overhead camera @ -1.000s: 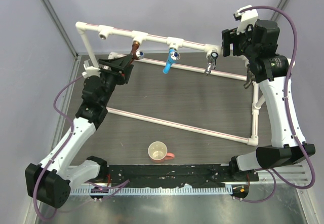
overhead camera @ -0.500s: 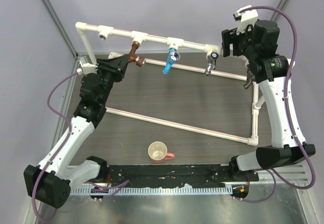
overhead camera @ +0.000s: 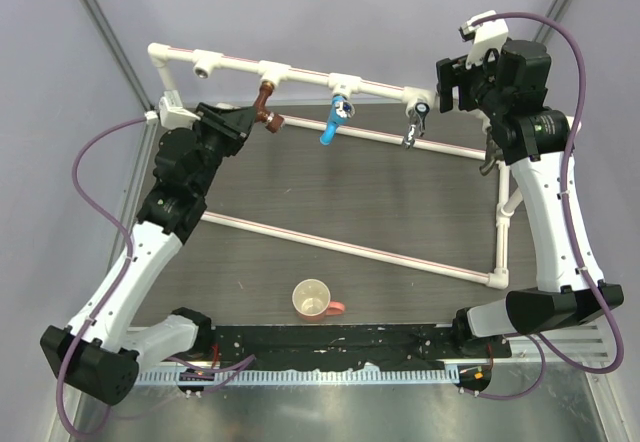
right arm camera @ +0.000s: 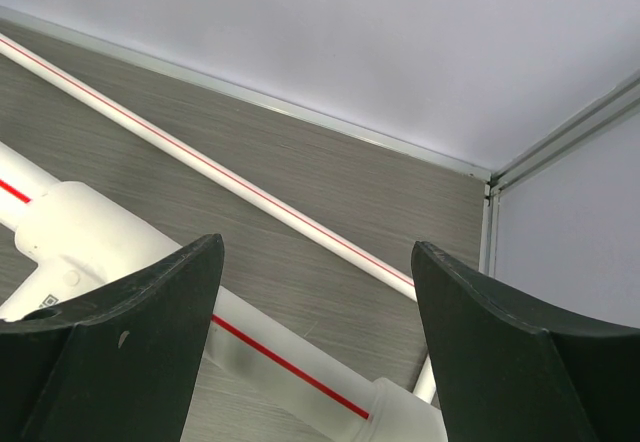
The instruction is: Install the water faucets
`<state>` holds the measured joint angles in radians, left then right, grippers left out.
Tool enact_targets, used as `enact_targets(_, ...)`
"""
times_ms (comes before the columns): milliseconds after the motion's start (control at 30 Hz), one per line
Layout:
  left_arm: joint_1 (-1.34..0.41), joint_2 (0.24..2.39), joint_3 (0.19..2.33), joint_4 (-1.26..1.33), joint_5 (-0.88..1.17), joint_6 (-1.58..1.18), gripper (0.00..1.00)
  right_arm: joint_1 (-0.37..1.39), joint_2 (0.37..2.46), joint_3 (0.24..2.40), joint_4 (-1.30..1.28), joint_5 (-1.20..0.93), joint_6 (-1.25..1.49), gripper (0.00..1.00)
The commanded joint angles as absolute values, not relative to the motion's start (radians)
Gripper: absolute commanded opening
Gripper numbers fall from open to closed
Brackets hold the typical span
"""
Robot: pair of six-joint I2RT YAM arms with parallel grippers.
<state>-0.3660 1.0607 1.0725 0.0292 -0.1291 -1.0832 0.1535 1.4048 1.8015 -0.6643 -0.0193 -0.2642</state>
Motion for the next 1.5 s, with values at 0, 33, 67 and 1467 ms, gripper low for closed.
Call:
enact_targets(0,-0.431,1.078,1.187,0.026,-0.169,-0.838,0.19,0.19,1.399,1.775,-0.793,-0.104,-0.261,0.83)
enact_targets(33,-0.448,1.084,1.198,0.005,-0.185,-0.748,0.19,0.192,1.399,1.775,-0.793,-0.104,-0.259,0.83)
enact_targets(67,-0.481,1.097,1.219,0.003,-0.224,-0.706,0.18,0.192,1.399,1.775,-0.793,-0.104,-0.261,0.83)
enact_targets(1467,-0.868,0.946,1.235,0.045,-0.569,-0.259,1.0,0.198,1.402,1.775,-0.793,-0.109,-0.264,0.83)
